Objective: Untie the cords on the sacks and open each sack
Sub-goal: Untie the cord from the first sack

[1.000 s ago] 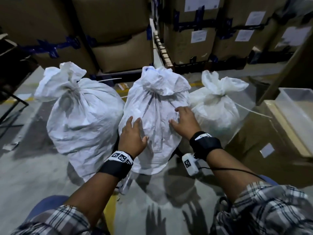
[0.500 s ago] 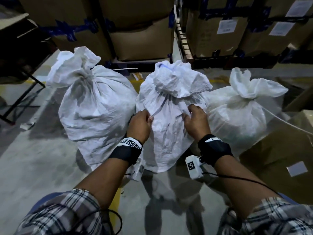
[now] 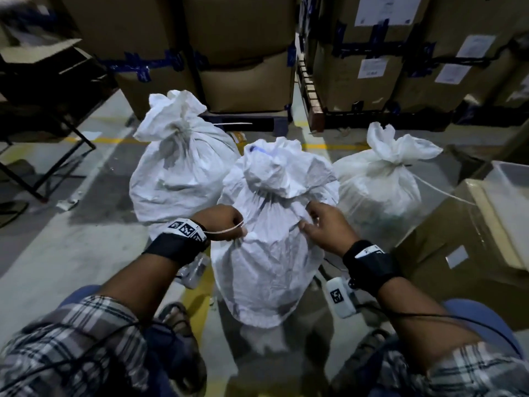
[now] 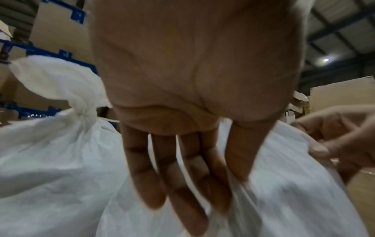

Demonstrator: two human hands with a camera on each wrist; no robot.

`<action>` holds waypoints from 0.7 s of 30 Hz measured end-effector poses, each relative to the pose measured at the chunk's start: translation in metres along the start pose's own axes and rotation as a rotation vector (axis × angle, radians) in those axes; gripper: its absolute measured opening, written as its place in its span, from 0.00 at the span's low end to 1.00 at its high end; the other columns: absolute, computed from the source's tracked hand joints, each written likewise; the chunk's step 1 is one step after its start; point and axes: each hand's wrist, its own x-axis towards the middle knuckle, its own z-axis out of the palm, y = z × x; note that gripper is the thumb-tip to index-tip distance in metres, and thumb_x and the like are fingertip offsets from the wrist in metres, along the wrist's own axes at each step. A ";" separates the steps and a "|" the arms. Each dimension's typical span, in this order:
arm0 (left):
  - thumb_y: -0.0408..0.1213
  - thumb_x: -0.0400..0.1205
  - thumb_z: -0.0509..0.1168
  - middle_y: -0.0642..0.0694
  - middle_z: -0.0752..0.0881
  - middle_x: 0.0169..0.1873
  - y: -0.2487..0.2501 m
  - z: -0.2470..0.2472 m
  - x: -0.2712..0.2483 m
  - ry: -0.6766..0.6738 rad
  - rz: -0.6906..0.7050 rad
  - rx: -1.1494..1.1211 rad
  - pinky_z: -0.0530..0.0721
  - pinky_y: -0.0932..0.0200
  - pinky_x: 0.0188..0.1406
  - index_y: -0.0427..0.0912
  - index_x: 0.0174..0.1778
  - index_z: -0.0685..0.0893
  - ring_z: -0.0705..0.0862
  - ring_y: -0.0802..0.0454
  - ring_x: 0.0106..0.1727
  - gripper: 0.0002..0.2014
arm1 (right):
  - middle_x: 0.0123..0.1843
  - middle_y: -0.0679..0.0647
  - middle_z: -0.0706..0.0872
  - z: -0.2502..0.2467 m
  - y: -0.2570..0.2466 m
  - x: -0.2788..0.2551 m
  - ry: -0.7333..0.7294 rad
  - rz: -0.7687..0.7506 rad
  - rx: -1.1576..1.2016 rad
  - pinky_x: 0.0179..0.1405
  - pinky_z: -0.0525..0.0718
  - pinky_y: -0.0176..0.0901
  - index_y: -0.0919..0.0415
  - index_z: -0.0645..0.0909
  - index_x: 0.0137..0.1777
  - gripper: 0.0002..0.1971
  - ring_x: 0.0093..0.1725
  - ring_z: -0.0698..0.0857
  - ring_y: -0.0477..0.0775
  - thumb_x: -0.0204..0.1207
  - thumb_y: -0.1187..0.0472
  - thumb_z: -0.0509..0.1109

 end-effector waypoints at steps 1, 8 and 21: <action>0.50 0.81 0.70 0.47 0.89 0.34 0.001 -0.002 -0.008 -0.009 0.001 -0.025 0.80 0.54 0.42 0.44 0.33 0.84 0.86 0.49 0.39 0.15 | 0.40 0.53 0.78 0.002 -0.003 -0.007 -0.023 0.008 -0.018 0.38 0.64 0.42 0.56 0.74 0.39 0.13 0.41 0.77 0.54 0.76 0.55 0.76; 0.51 0.79 0.75 0.50 0.81 0.59 0.019 0.007 -0.013 0.494 0.079 -0.351 0.79 0.59 0.48 0.50 0.68 0.79 0.84 0.52 0.52 0.23 | 0.62 0.53 0.87 0.005 -0.001 -0.006 0.128 0.194 0.003 0.50 0.76 0.41 0.54 0.78 0.69 0.33 0.60 0.85 0.58 0.71 0.35 0.74; 0.54 0.76 0.76 0.45 0.74 0.79 0.046 0.034 0.062 0.550 0.318 -0.181 0.69 0.49 0.79 0.48 0.84 0.69 0.73 0.44 0.78 0.41 | 0.43 0.61 0.87 -0.003 0.022 0.038 0.453 0.212 0.015 0.48 0.80 0.49 0.57 0.85 0.41 0.29 0.50 0.86 0.65 0.69 0.28 0.65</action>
